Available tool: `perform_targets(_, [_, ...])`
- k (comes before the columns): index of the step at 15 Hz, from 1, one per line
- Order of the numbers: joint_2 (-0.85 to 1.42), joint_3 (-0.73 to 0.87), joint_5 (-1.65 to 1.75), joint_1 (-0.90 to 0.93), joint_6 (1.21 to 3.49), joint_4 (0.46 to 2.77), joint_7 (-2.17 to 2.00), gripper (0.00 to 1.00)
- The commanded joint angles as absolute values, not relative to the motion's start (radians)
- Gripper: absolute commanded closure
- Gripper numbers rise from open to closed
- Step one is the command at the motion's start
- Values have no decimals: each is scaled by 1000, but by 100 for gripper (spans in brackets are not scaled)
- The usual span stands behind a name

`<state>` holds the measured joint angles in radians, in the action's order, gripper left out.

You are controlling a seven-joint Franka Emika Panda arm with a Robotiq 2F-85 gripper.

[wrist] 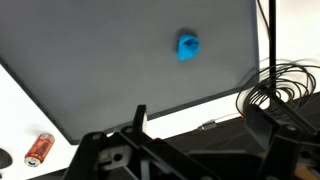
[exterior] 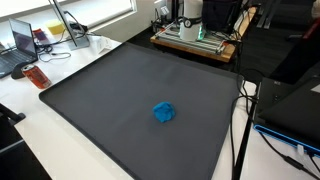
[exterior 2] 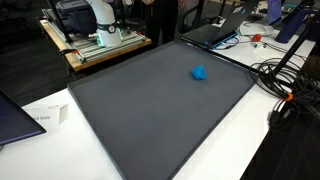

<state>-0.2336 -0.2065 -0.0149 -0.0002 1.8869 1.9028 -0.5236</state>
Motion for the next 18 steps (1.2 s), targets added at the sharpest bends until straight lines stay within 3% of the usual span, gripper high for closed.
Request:
perform_targets(1, [-156, -250, 91, 43, 1857, 1836, -588, 0])
perform_targets(8, [18, -301, 303, 147, 1806, 1729, -779, 0])
perform_targets(18, [247, -277, 546, 351, 1752, 1619, -738, 0])
